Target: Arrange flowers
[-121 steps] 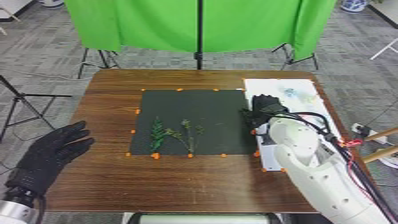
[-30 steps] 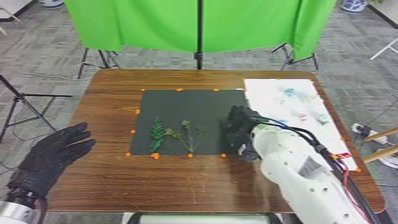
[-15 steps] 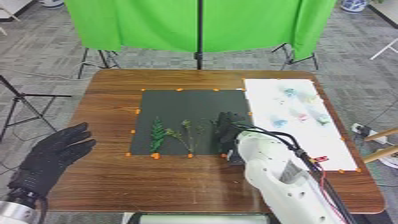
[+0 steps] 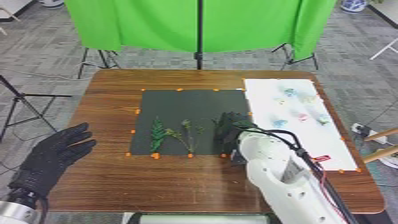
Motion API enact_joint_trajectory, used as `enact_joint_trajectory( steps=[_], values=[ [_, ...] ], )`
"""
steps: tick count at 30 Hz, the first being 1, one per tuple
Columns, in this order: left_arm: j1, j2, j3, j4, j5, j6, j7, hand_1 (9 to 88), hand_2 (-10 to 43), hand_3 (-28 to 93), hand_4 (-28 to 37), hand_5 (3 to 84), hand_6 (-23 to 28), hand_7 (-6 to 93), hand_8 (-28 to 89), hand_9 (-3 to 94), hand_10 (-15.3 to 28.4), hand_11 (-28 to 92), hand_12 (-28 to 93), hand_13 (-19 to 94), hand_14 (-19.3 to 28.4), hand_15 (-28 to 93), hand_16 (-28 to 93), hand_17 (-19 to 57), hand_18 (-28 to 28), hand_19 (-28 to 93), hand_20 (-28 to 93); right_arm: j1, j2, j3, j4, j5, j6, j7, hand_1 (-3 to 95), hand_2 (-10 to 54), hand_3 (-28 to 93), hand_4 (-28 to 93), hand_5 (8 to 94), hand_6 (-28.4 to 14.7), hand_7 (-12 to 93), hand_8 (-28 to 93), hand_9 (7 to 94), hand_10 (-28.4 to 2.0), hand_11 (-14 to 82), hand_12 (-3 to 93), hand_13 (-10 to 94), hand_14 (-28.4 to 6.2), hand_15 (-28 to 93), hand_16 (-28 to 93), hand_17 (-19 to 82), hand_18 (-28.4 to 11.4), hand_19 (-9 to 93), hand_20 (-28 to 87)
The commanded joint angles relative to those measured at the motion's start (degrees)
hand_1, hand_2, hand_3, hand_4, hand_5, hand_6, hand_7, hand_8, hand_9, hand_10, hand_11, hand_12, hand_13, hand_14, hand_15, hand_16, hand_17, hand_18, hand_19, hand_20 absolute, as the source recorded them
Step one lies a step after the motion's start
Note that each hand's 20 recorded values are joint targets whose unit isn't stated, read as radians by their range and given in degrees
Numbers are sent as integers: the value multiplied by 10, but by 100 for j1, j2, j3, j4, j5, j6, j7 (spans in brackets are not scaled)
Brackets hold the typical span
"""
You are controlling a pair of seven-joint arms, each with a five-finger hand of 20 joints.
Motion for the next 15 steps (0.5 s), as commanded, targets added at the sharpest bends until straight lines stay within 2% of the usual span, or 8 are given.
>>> enact_joint_trajectory(
  steps=[1, 11, 15],
  values=[
    [70, -35, 11, 23, 15, -8, -45, 288, 45, 699, -243, 404, 48, 193, -107, 350, 122, 265, 156, 275, 159, 407, -36, -63, 223, 524, 11, -86, 169, 92, -131, -78, -203, 7, 322, -95, 784, -283, 720, -9, 786, -280, 860, -75, 481, 326, 820, -33, 753, 314, 456, -209, 932, 547],
    [72, -47, 3, 22, 32, -32, -60, 288, 47, 695, -240, 403, 50, 184, -102, 349, 124, 257, 159, 274, 159, 400, -31, -63, 223, 523, 14, -95, 210, 120, -316, -119, -284, 81, 261, -95, 752, -283, 719, -13, 786, -283, 858, -78, 479, 323, 817, -37, 755, 307, 456, -210, 932, 544],
    [44, -17, 1, 44, 25, -46, -80, 288, 48, 694, -239, 404, 50, 184, -101, 350, 124, 255, 160, 274, 159, 399, -29, -63, 223, 522, 15, -90, 239, 158, -387, -97, -309, 97, 239, -95, 747, -283, 721, -14, 785, -283, 859, -79, 478, 321, 820, -36, 754, 304, 459, -211, 932, 548]
  ],
)
